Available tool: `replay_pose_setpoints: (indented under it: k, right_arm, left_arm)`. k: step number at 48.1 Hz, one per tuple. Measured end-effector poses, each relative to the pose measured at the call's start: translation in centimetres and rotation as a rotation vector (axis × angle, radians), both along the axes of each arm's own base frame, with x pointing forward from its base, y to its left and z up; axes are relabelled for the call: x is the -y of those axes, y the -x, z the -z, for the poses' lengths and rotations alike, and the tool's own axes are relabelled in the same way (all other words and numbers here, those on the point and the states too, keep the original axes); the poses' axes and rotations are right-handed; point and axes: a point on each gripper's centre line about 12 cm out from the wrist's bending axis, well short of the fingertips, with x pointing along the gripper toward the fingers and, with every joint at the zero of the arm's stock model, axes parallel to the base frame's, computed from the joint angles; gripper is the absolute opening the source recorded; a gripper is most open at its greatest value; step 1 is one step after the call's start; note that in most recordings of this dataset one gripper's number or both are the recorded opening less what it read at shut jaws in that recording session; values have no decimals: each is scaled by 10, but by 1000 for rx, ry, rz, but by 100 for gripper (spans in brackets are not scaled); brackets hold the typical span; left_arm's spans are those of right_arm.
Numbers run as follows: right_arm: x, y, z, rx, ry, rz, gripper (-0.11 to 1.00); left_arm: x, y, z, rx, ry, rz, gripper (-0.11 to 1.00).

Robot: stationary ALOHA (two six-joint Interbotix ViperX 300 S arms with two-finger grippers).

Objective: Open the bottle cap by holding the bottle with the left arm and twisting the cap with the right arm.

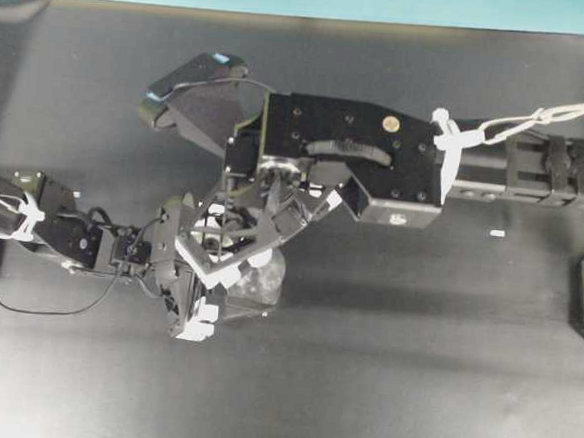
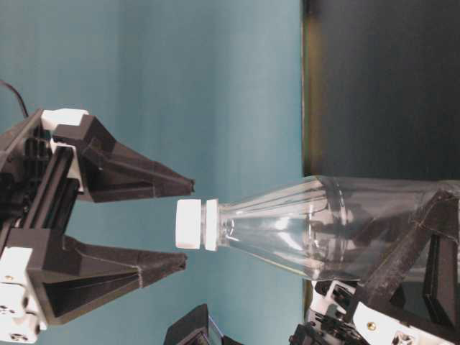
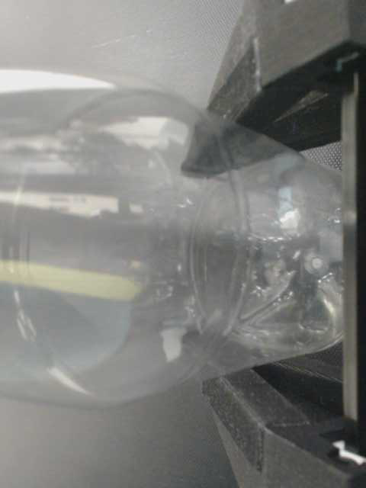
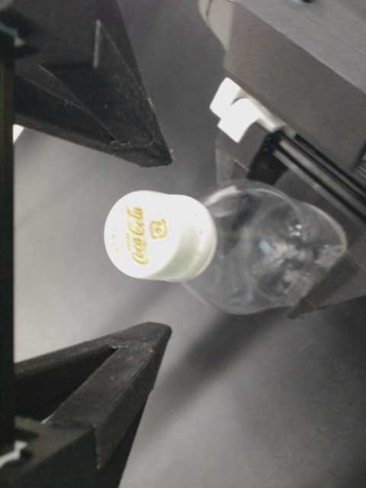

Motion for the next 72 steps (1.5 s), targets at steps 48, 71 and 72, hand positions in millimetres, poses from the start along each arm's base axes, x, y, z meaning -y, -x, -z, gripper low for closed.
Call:
replay_pose_setpoints:
  k: [48,71,72]
  right_arm:
    - [-1,1,2,52,41,-553,37]
    - [-7,-1,3,145,163,-1175,37]
    - [-7,-1,2,149,167,-1196,37]
  left_arm:
    - [-1,1,2,-15,-7,-1,81]
    - [-1,1,2,-14,-12,3,81]
    - [-1,1,2,-14,-12,1,81]
